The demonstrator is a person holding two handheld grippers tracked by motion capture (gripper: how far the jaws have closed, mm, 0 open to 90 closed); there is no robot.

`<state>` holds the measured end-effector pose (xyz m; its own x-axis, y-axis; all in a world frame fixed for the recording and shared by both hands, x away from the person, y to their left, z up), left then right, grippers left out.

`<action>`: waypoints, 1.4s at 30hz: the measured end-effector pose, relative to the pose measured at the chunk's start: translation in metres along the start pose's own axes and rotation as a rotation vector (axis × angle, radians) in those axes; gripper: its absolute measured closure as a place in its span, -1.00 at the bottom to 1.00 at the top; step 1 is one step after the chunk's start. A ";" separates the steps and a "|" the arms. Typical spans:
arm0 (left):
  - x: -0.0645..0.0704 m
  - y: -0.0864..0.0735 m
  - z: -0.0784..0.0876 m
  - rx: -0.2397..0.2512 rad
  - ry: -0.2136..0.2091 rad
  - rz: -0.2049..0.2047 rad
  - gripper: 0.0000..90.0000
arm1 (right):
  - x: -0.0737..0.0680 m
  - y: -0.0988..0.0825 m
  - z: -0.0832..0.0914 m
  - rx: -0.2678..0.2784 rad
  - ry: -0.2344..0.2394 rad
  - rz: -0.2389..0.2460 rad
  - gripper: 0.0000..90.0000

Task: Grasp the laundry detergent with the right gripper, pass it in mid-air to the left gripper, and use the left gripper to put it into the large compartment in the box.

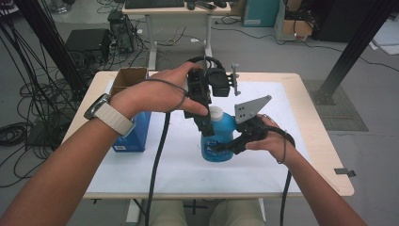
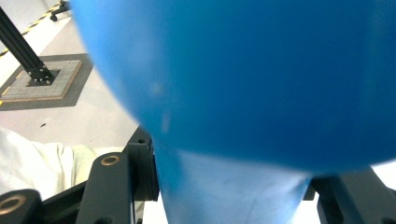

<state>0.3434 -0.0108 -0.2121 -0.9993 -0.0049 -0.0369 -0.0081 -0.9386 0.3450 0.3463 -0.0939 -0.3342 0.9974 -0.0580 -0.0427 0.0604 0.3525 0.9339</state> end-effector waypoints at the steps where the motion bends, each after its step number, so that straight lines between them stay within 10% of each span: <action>1: 0.000 0.000 0.000 0.000 0.000 0.000 -0.85 | 0.000 0.000 0.000 0.000 0.000 0.000 -0.04; 42: 0.001 0.000 -0.001 0.001 -0.003 0.000 -0.85 | 0.000 0.000 0.001 -0.001 0.001 -0.004 -0.04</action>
Point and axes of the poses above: each handheld gripper's, and its own axes: z roughly backward along the jaws, y roughly out of its top, x roughly to its right, the point moved 7 cm from there along -z, roughly forward along the jaws, and after that the axes turned 9 degrees about x, right-handed, at the moved point
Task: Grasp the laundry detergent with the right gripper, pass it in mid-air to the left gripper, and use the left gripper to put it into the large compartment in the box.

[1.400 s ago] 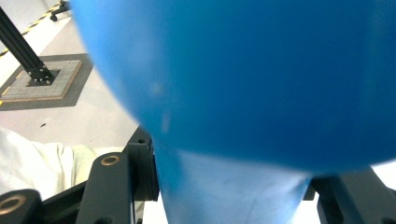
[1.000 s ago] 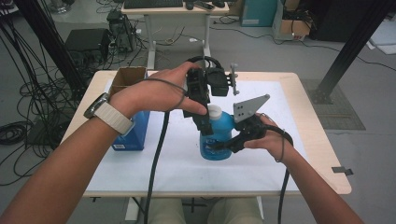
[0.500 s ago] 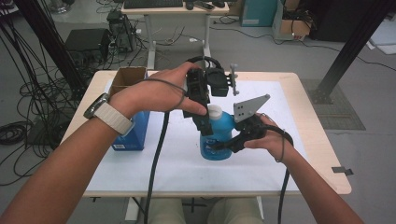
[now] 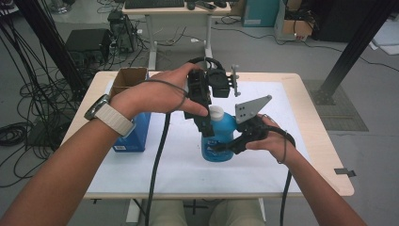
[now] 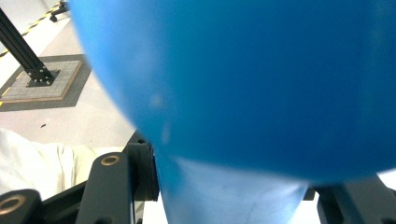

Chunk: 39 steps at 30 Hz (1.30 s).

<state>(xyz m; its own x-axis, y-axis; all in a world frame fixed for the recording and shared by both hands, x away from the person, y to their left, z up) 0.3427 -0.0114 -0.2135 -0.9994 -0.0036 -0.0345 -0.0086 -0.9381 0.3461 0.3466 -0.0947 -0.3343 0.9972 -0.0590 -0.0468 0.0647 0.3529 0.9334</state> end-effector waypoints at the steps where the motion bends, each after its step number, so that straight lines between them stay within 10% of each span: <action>1: 0.000 0.000 0.000 0.000 -0.001 -0.001 -0.85 | 0.000 0.000 0.000 0.000 0.001 0.001 -0.04; 39: -0.002 0.003 -0.007 0.004 0.004 -0.019 -0.85 | -0.007 0.007 -0.002 0.002 0.022 -0.007 -0.04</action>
Point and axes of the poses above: each handheld gripper's, and its own axes: z roughly backward along the jaws, y roughly out of its top, x roughly to its right, the point moved 7 cm from there along -z, roughly forward along the jaws, and after that the axes turned 9 degrees about x, right-handed, at the moved point
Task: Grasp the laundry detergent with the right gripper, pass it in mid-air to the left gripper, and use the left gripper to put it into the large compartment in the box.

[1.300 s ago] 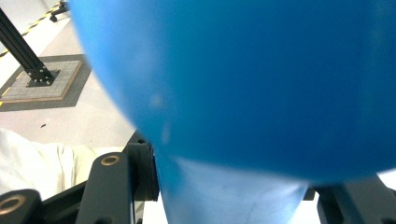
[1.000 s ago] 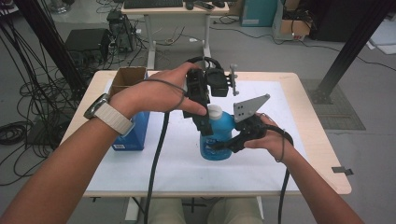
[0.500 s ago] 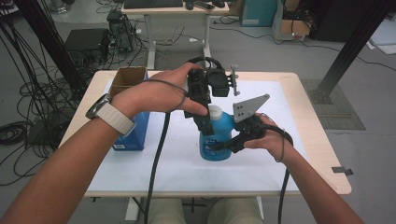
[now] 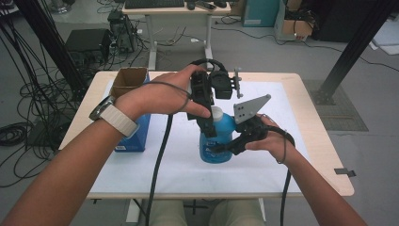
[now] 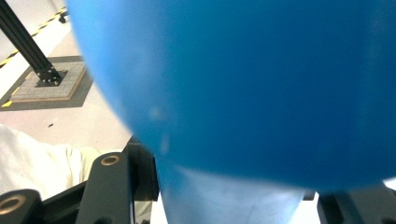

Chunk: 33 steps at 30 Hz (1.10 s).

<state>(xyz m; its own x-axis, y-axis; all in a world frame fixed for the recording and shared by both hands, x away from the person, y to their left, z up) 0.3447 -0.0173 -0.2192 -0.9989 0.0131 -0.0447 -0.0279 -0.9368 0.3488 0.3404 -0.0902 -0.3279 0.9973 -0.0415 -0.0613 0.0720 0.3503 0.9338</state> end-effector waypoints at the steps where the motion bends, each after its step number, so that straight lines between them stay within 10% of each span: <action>1: 0.000 0.000 0.000 -0.002 0.000 -0.001 -0.85 | 0.000 0.001 0.000 -0.002 0.001 0.002 -0.04; 33: 0.010 0.004 -0.021 -0.017 -0.042 0.004 -0.50 | -0.007 0.006 0.000 -0.010 0.003 0.035 -0.04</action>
Point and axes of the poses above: each handheld gripper's, and its own axes: z roughly backward along the jaws, y roughly out of its top, x roughly to its right, the point moved 7 cm from there along -z, roughly forward along the jaws, and after that the axes turned 9 degrees about x, right-handed, at the moved point
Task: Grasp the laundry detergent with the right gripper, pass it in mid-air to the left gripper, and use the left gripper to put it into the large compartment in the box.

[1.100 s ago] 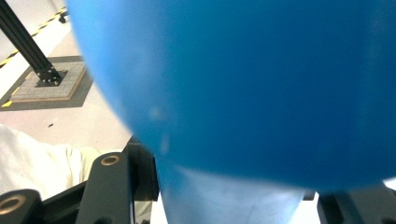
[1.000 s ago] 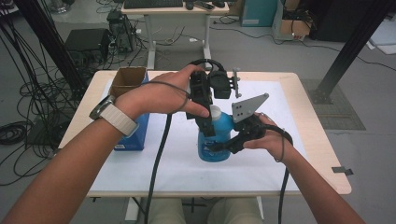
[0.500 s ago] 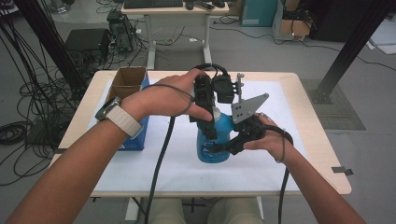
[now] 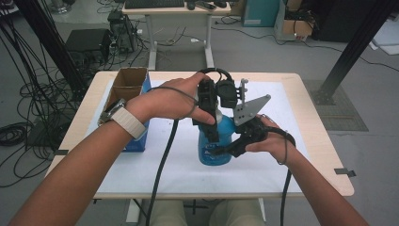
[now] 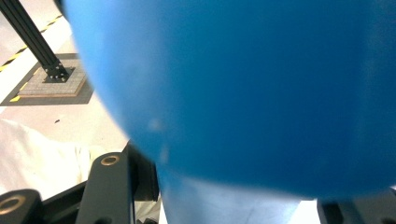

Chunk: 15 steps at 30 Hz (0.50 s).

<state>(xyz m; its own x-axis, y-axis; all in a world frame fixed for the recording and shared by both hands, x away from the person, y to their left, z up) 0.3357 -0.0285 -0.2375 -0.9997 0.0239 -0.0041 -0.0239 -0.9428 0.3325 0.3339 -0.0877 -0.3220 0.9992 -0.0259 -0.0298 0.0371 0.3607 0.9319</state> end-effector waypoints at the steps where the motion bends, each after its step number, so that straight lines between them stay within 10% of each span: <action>1: 0.000 0.000 0.000 -0.001 -0.002 -0.002 -0.46 | 0.001 0.000 0.000 0.004 0.003 0.010 -0.04; 15: 0.001 -0.001 -0.002 -0.032 -0.024 -0.041 -0.18 | 0.002 -0.004 -0.002 -0.008 0.012 0.010 -0.04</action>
<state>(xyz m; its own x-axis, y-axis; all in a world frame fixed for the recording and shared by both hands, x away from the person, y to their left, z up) 0.3347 -0.0283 -0.2398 -0.9975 0.0706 0.0056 -0.0656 -0.9509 0.3025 0.3356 -0.0869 -0.3268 0.9996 -0.0112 -0.0253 0.0276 0.3687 0.9291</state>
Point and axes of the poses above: each handheld gripper's, and its own axes: z roughly backward along the jaws, y roughly out of its top, x roughly to its right, the point moved 7 cm from there along -z, roughly forward along the jaws, and after that the axes turned 9 degrees about x, right-handed, at the moved point
